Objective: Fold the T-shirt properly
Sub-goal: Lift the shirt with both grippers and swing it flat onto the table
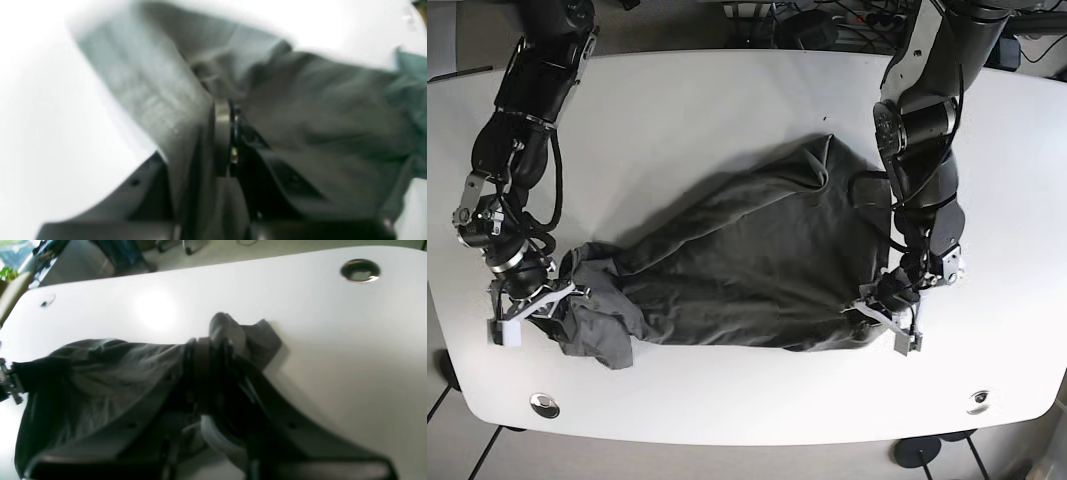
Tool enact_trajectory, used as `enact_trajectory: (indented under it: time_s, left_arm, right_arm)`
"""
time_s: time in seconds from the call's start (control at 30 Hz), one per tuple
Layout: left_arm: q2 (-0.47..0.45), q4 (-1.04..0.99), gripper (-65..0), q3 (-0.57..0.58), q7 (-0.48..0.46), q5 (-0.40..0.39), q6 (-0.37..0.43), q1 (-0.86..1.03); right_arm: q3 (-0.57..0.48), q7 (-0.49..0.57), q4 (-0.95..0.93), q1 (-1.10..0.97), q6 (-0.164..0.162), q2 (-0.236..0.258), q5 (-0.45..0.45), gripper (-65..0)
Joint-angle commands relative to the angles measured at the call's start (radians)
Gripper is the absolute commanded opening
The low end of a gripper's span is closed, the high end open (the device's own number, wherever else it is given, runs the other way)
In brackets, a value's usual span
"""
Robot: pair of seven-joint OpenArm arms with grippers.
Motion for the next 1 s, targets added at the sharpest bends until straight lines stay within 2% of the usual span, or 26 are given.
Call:
enact_trajectory:
  time_s: [0.03,0.1,0.17,0.37,0.6,0.67,0.77,0.8,0.93,1.0]
  left_arm:
    - [-0.017,0.182,-64.4,-0.013,0.047,-0.007,-0.002,0.025]
    - [-0.017,0.396,-64.4,-0.013,0.141,-0.007,-0.004,0.077]
    - [-0.026,0.523,-64.4,-0.013,0.193,-0.007,-0.022,0.078]
    - [-0.113,0.601,-64.4,-0.018,0.305,-0.009,-0.079,-0.077]
    - [-0.179,0.617,-64.4,-0.023,0.320,-0.009,-0.086,-0.340]
    - [-0.212,0.618,-64.4,-0.023,0.351,-0.009,-0.086,-0.437]
    - [-0.227,0.623,-64.4,-0.023,0.355,-0.009,-0.086,-0.500]
    - [-0.230,0.630,-64.4,-0.023,0.357,-0.009,-0.086,-0.511]
    - [-0.232,0.640,-64.4,-0.027,0.357,-0.009,-0.088,-0.456]
    - [-0.232,0.640,-64.4,-0.069,0.355,-0.010,-0.125,-0.371]
  right_arm:
    - [0.001,0.025,0.029,0.016,0.005,0.020,0.047,-62.8]
    - [0.033,0.027,0.025,0.008,0.002,0.021,0.046,-62.8]
    - [0.042,0.027,-0.018,0.057,0.003,0.027,0.046,-62.8]
    - [0.041,0.028,-0.224,0.267,0.005,0.093,0.044,-62.8]
    - [0.019,0.025,-0.429,0.600,0.007,0.151,0.047,-62.8]
    - [-0.033,0.025,-0.445,0.705,0.003,0.176,0.053,-62.8]
    - [-0.037,0.008,-0.440,0.783,0.002,0.184,0.056,-62.8]
    - [-0.034,-0.030,-0.431,0.808,0.005,0.187,0.056,-62.8]
    - [-0.031,-0.059,-0.328,0.731,0.007,0.182,0.056,-62.8]
    - [-0.030,-0.059,-0.248,0.616,0.005,0.179,0.066,-62.8]
